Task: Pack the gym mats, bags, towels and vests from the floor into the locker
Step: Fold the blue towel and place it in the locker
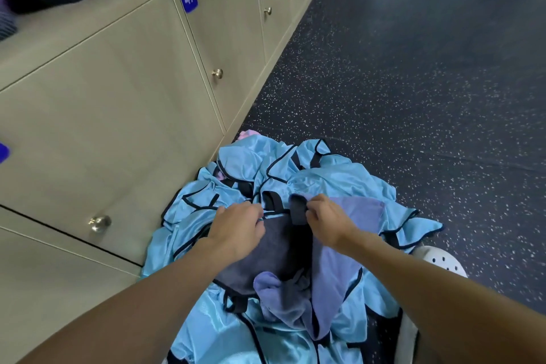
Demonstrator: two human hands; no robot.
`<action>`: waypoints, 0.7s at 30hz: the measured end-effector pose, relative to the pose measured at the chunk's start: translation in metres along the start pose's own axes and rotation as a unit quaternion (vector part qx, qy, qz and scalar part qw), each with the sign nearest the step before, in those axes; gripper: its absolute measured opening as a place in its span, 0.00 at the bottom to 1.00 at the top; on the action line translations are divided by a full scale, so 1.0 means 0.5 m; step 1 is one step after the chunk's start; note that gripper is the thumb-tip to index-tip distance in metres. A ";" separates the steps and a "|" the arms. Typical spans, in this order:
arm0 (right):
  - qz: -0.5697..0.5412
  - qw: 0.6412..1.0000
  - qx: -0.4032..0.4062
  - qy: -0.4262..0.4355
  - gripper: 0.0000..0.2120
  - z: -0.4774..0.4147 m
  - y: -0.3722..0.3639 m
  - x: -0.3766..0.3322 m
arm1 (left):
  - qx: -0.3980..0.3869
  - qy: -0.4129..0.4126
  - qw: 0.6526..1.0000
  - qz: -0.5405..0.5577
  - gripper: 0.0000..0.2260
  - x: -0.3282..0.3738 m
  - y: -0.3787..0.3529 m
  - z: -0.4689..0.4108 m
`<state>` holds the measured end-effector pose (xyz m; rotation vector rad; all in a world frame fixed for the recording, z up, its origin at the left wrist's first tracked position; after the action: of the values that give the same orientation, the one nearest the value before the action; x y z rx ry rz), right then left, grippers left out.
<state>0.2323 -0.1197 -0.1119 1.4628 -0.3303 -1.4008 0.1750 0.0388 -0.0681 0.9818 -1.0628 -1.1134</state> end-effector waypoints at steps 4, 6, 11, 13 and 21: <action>-0.064 0.994 0.060 0.059 0.13 0.012 0.096 -0.106 | 0.002 0.002 0.993 0.120 0.09 0.056 0.066 -0.002; -0.083 0.990 0.069 0.093 0.12 0.025 0.143 -0.164 | -0.007 0.017 0.980 0.200 0.13 0.077 0.099 0.000; -0.097 0.976 0.094 0.172 0.09 0.078 0.268 -0.290 | 0.057 0.031 0.946 0.319 0.10 0.088 0.230 0.040; -0.090 0.970 0.110 0.199 0.13 0.110 0.321 -0.339 | 0.089 0.032 0.929 0.358 0.08 0.082 0.290 0.063; -0.161 0.946 0.114 0.259 0.17 0.222 0.486 -0.534 | 0.180 -0.015 0.839 0.512 0.06 0.093 0.546 0.194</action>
<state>0.1687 -0.0690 0.2570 2.0830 0.0917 -1.1907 0.1399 0.0328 0.2232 0.5034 -1.5754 -0.0342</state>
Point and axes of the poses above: each hand's wrist, its own z-axis away from the middle knuckle, its own y-axis out of the back of the hand, x = y × z, the point moved 10 cm from there along -z, towards the middle knuckle, and after that the axes turned 2 degrees about y, right-handed, at the moved point
